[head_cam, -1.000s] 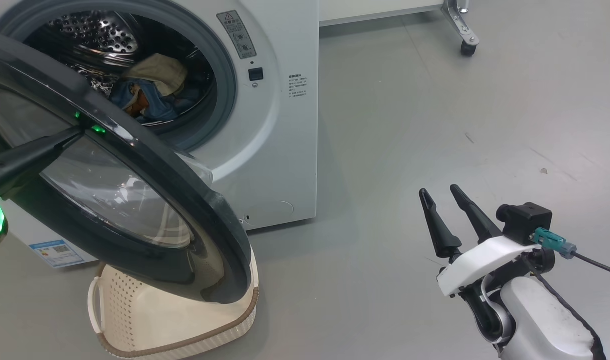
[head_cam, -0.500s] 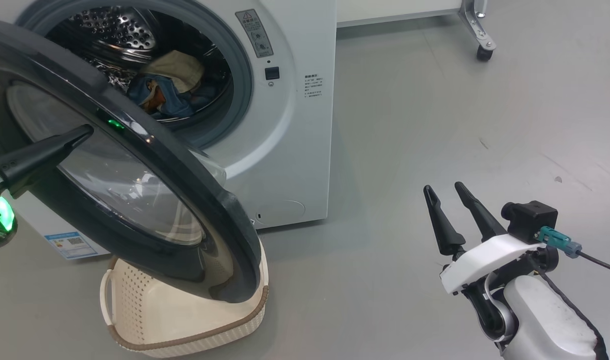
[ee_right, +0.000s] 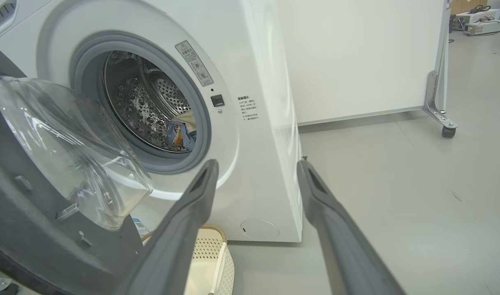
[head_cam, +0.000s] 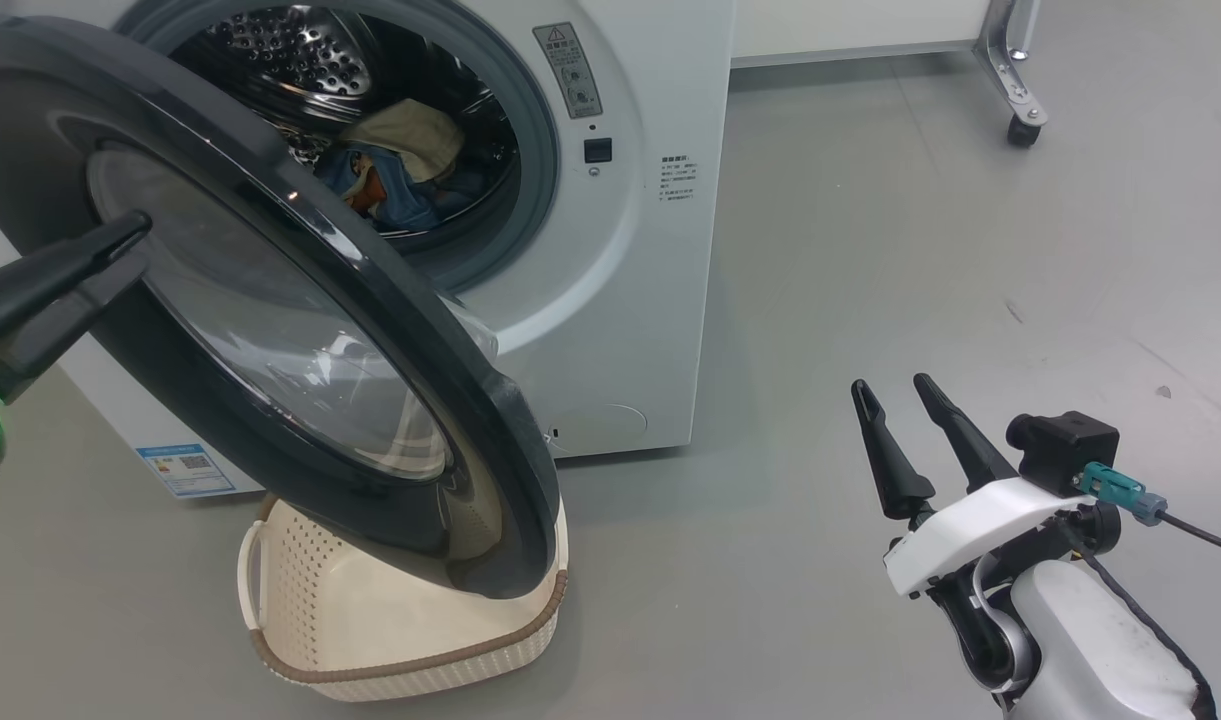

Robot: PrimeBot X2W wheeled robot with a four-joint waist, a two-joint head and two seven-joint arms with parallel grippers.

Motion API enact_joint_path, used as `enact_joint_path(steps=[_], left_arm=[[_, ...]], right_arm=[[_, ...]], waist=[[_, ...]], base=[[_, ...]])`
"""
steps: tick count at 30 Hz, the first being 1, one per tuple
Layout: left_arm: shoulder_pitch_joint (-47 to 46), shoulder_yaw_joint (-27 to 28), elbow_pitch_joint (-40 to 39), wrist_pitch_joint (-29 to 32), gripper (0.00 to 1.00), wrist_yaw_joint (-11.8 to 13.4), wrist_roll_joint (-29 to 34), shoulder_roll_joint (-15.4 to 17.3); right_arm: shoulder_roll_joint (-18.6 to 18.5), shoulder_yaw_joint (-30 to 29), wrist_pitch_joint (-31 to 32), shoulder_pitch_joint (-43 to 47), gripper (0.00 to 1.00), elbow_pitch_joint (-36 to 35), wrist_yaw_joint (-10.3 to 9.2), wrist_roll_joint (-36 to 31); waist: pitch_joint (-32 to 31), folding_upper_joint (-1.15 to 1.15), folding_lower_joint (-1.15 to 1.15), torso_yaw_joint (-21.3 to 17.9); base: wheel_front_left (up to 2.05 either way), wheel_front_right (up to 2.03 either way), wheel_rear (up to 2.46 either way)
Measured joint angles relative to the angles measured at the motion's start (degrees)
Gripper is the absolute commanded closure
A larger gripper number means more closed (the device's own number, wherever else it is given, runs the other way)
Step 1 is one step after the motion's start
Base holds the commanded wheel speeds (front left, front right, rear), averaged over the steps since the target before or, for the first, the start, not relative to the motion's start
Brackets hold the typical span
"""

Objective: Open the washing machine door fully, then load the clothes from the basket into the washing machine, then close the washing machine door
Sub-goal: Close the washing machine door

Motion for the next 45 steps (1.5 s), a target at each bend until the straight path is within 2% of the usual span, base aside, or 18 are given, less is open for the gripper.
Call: enact_joint_path(steps=[4,14,23,32,36,45], left_arm=[[1.94,1.36,-0.25,-2.25,0.0,-1.54,2.71,0.09],[6.32,5.8,-1.07,-12.15,0.0,-6.98,10.26,0.2],[12.99,8.09,-1.64,-22.39,0.0,-8.06,14.79,-3.63],[20.32,7.61,-3.49,-33.78,0.0,-8.54,24.66,-5.46],[22.82,6.27,-5.36,-37.38,0.0,-8.54,27.88,-5.41],[27.96,-0.49,-7.83,-47.38,0.0,-8.54,34.66,-5.08]], right_arm=[[0.03,0.09,0.0,0.0,0.0,-0.04,0.0,0.0],[0.14,0.43,0.0,0.0,0.0,-0.15,0.0,0.0],[0.14,0.79,0.0,-0.02,0.0,-0.23,0.0,-0.04],[0.08,0.91,0.0,-0.08,0.0,-0.32,0.0,-0.08],[0.0,0.92,0.0,-0.08,0.0,-0.32,0.0,-0.08],[-0.12,0.91,0.0,-0.14,0.0,-0.33,0.0,-0.09]], waist=[[-0.08,0.0,0.0,0.8],[0.22,0.0,0.0,1.52],[0.48,0.0,0.0,1.69],[1.01,0.0,0.0,1.64],[1.23,0.0,0.0,1.61],[1.68,0.0,0.0,1.69]], base=[[0.0,0.0,0.0],[0.0,0.0,0.0],[0.0,0.0,0.0],[0.0,0.0,0.0],[0.0,0.0,0.0],[0.0,0.0,0.0]])
